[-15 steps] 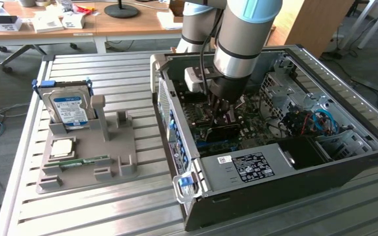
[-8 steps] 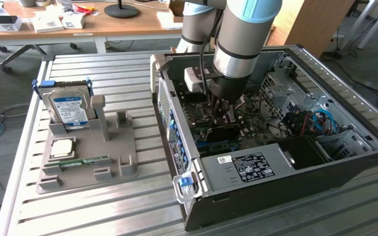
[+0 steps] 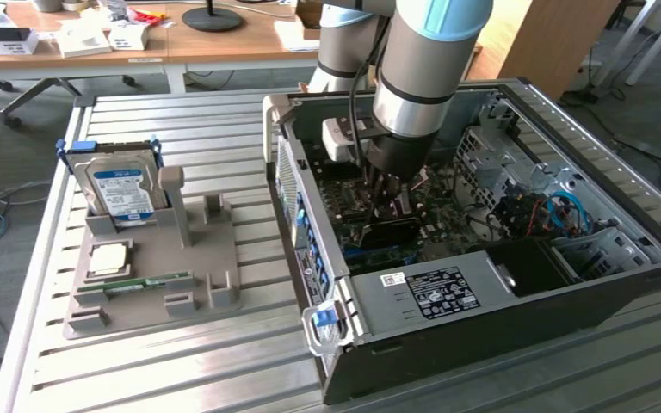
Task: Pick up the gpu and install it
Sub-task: 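Press down on the gpu until it lock into place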
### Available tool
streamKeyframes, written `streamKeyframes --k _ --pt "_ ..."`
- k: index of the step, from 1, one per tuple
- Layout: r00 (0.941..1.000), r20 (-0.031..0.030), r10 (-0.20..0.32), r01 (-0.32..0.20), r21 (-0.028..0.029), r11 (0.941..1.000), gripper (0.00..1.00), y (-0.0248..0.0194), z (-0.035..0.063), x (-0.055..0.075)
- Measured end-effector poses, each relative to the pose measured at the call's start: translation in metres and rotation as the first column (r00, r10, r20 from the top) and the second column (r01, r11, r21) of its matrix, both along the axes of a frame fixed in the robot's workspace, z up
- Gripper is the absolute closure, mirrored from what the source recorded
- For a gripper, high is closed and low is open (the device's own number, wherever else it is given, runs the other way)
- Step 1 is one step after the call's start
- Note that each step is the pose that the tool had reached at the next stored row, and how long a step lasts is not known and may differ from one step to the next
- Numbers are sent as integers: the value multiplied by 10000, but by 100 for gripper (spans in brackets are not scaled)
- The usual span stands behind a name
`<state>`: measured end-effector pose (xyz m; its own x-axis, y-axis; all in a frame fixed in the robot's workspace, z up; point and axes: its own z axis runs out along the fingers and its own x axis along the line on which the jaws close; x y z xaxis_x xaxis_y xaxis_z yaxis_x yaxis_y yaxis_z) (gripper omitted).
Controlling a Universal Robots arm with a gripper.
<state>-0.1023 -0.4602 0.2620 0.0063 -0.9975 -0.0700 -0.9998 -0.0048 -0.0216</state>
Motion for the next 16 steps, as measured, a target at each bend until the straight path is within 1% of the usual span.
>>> streamKeyframes --k 16 --pt "10000 5 0 0 -2 10000 89 0 -5 -13"
